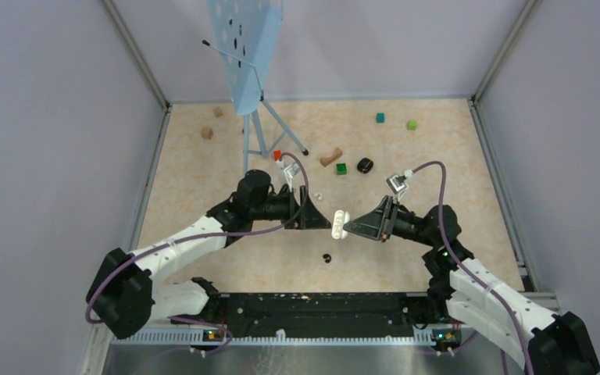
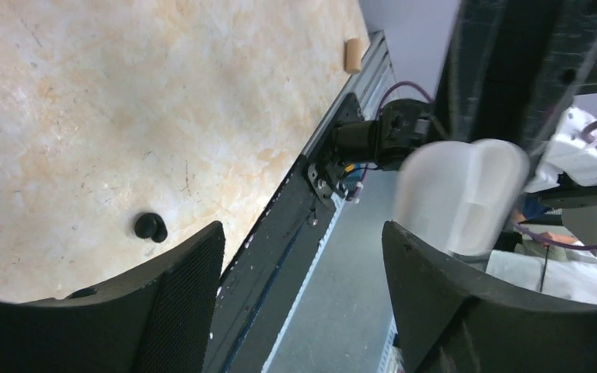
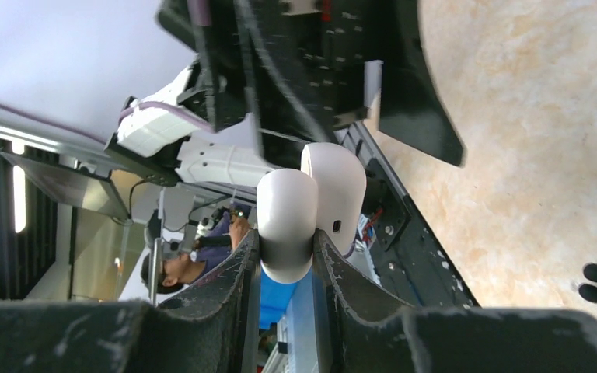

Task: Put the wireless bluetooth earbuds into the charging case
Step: Pass from the left arm to the right, then pass from the right arm to the left

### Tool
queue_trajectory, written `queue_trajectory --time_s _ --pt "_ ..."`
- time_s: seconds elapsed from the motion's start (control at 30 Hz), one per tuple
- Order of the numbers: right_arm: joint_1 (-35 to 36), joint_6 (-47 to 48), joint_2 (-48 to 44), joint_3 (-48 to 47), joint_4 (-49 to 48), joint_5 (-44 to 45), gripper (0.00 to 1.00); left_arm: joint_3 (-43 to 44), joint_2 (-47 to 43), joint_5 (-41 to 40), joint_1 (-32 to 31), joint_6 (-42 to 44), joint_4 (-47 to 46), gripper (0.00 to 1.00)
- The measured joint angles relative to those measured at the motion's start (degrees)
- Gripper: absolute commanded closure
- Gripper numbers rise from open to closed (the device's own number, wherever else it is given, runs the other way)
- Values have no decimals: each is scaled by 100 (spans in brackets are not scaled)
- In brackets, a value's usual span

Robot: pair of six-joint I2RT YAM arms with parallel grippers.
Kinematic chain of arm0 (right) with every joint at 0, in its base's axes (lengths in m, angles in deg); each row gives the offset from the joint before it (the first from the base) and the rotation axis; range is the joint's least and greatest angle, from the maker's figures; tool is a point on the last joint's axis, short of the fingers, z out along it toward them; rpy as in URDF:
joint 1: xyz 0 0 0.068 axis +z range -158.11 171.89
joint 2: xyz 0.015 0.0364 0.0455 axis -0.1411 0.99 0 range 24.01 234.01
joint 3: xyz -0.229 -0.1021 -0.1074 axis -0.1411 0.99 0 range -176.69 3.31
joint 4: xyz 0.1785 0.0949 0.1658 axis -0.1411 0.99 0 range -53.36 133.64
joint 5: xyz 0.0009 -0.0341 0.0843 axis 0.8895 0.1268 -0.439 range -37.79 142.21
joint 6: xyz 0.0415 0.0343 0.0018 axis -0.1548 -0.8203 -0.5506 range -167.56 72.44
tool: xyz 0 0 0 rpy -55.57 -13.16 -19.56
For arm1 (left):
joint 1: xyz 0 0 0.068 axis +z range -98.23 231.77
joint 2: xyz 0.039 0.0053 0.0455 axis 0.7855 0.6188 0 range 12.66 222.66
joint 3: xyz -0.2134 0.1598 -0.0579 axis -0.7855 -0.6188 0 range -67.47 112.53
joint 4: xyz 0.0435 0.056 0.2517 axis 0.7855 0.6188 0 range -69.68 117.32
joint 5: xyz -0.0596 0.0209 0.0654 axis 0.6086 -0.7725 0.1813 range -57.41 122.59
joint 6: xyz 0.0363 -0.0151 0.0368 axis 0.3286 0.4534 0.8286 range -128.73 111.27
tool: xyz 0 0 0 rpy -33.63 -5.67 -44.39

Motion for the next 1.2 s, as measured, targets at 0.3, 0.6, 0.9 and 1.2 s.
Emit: queue_trajectory --time_s 0.3,0.6,0.9,1.2 --pt "0 177 166 -90 605 96 100 -562 -1062 -267 0 -247 -531 3" --pt "0 133 168 -90 608 109 100 -992 -496 -74 -212 -820 -1843 10" --pt "0 68 168 -90 459 107 100 -992 -70 -22 -326 -1064 -2575 27" --pt "0 -22 168 -90 380 105 100 -990 216 96 -330 -1322 -3195 34"
